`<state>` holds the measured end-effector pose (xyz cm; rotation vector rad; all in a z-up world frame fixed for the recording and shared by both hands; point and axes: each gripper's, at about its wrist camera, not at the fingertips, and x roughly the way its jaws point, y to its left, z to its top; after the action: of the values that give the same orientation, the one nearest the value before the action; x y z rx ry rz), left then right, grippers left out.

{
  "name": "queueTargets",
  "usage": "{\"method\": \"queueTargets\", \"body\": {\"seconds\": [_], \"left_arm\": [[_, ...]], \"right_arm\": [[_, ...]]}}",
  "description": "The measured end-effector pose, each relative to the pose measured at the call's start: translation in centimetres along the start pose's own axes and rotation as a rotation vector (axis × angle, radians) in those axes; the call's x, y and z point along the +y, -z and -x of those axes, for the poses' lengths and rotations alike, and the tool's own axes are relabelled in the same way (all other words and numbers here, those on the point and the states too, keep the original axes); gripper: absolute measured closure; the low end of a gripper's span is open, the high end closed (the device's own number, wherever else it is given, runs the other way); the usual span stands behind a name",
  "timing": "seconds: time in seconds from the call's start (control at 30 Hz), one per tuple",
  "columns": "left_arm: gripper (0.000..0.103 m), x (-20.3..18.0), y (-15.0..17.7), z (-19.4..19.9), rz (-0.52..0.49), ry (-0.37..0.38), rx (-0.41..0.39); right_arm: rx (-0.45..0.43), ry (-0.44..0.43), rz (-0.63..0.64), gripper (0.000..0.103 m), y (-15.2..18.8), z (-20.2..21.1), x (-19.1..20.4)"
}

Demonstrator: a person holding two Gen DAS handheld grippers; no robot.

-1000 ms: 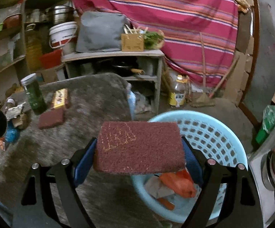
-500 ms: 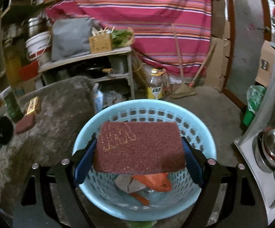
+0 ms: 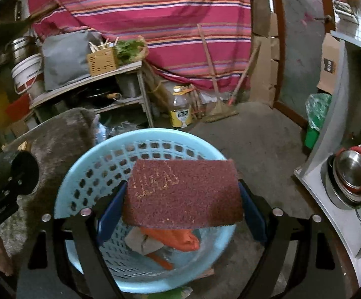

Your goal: Collect trash

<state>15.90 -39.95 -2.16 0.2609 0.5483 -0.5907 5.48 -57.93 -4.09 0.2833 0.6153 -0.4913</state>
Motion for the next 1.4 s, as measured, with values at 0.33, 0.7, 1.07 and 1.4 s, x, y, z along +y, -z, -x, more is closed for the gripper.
{"method": "queueTargets", "body": {"seconds": [0.33,0.7,1.07,1.4], "left_arm": [[0.038,-5.8,-2.1,-2.3,-0.05,0.094,0.013],[0.017,-3.9,-2.8,-0.7,-0.034,0.049,-0.016],[0.008,1.5,-2.1,1.0,0.055,-0.035,-0.015],[0.007,5.9,-0.7,3.1,0.106,-0.096,-0.023]], "right_arm": [[0.002,0.005,-0.047,0.019,0.0,0.0,-2.3],[0.013,0.007,-0.046,0.019,0.3,-0.1,-2.8],[0.018,-0.024,0.001,0.019,-0.1,-0.8,0.4],[-0.006,-0.044,-0.03,0.004,-0.8,-1.4,2.9]]}}
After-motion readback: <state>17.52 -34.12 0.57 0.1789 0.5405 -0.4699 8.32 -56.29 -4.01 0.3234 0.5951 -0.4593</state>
